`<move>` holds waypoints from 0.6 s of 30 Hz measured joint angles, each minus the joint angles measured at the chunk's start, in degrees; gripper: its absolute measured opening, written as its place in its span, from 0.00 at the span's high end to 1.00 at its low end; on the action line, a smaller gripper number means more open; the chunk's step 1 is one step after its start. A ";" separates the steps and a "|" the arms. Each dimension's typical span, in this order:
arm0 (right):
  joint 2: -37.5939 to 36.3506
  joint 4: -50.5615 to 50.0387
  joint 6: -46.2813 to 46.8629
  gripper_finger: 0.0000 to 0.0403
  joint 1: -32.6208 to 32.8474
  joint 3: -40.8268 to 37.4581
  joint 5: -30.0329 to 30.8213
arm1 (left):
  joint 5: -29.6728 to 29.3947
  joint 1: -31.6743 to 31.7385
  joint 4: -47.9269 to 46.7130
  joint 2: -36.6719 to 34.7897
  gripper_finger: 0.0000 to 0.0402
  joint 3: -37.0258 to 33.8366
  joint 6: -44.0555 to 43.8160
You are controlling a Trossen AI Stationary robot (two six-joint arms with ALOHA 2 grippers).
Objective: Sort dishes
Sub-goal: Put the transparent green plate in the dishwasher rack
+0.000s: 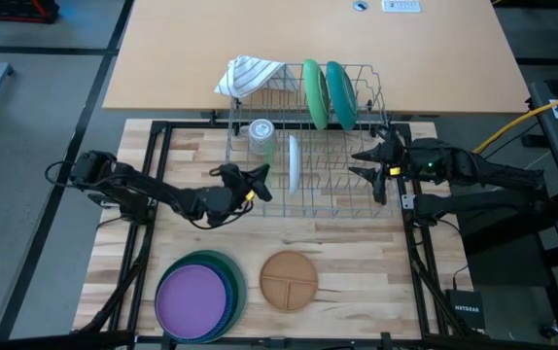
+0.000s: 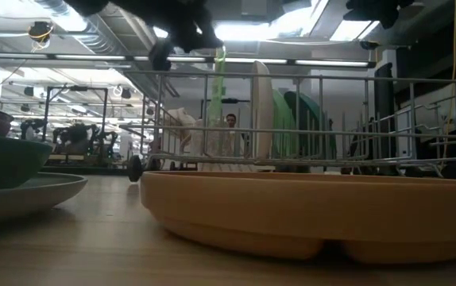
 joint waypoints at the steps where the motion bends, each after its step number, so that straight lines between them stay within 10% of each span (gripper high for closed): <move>1: 0.00 0.04 0.00 0.56 0.00 0.00 0.00 | 0.19 0.32 -0.01 -0.01 1.00 -0.55 -0.76; 18: 0.00 0.04 0.18 0.56 0.00 0.00 -0.02 | 2.60 2.77 -5.64 -0.02 1.00 -6.33 -8.94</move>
